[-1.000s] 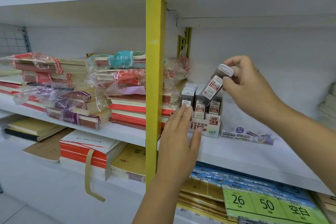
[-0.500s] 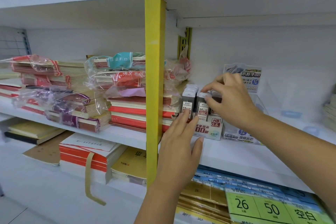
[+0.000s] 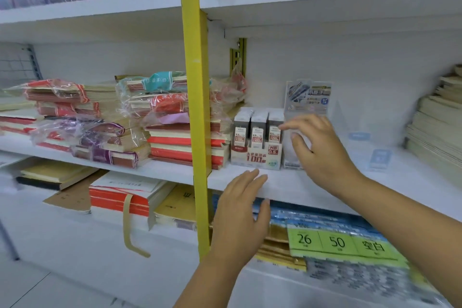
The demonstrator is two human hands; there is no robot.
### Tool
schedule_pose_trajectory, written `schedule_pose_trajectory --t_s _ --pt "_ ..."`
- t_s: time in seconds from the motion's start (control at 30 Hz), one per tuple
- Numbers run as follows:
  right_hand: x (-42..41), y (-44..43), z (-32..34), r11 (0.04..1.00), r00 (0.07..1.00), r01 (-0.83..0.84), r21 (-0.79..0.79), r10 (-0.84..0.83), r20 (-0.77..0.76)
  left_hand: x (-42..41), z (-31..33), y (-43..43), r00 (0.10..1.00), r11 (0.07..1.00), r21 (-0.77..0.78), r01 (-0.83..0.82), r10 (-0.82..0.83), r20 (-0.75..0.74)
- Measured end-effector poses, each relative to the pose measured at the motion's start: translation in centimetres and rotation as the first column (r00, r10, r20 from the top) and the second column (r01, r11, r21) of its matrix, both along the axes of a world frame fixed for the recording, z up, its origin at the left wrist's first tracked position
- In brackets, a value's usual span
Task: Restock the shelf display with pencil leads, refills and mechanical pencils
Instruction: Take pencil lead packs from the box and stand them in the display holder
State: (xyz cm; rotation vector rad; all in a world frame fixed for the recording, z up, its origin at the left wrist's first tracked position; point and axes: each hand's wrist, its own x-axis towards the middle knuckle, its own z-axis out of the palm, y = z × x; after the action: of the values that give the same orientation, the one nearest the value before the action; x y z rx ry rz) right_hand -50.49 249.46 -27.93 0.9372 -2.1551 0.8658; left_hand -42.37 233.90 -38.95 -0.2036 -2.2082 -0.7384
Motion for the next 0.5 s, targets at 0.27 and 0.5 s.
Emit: schedule_pose_trajectory --t_s 0.27,0.5 --pt "8.0 5.5 -15.0 0.985 0.827 -0.038 -0.168 0.125 0.548 6.5 -11.0 1.8 0.913 0.973 -0.153 0.172 -0.099 0.397" --pt "9.9 8.2 -36.6 0.999 0.230 0.024 0.049 -0.053 0.972 10.5 -26.6 2.4 0.446 0.983 0.177 -0.041 -0.141 0.884"
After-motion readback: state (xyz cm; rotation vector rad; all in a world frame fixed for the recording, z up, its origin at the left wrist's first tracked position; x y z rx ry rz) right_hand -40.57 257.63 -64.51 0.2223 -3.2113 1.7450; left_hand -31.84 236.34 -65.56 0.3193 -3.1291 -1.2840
